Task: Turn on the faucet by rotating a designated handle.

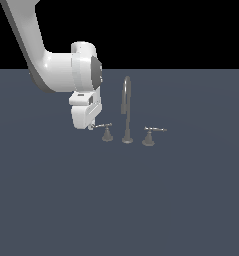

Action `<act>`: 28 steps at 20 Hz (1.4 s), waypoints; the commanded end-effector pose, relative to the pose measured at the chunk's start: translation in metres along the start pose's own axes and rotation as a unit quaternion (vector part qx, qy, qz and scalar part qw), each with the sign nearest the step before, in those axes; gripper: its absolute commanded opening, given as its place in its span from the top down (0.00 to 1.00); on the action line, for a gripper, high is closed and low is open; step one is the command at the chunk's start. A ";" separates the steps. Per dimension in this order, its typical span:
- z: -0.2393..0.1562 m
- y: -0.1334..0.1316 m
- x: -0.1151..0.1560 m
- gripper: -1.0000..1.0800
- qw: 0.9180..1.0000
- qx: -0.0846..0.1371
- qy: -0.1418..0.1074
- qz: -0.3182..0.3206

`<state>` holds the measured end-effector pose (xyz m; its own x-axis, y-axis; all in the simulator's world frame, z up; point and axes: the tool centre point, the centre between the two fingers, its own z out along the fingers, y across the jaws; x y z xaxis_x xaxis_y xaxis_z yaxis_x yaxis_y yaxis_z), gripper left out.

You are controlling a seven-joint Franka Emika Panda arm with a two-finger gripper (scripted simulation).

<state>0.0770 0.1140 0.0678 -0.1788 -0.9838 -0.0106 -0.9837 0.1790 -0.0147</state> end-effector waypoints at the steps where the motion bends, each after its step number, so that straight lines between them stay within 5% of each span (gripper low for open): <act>1: 0.001 0.005 0.018 1.00 1.000 -0.004 0.005 0.010; 9: -0.001 0.018 0.014 1.00 1.000 0.000 0.003 0.005; 21: 0.001 0.043 0.058 1.00 1.000 -0.007 0.005 0.009; 23: -0.002 0.042 0.037 1.00 1.000 -0.003 -0.001 -0.004; 28: 0.000 0.034 0.076 1.00 1.000 -0.005 0.003 0.004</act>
<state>0.0270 0.0808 0.0675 -0.1480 -0.9888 -0.0177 -0.9890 0.1481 -0.0021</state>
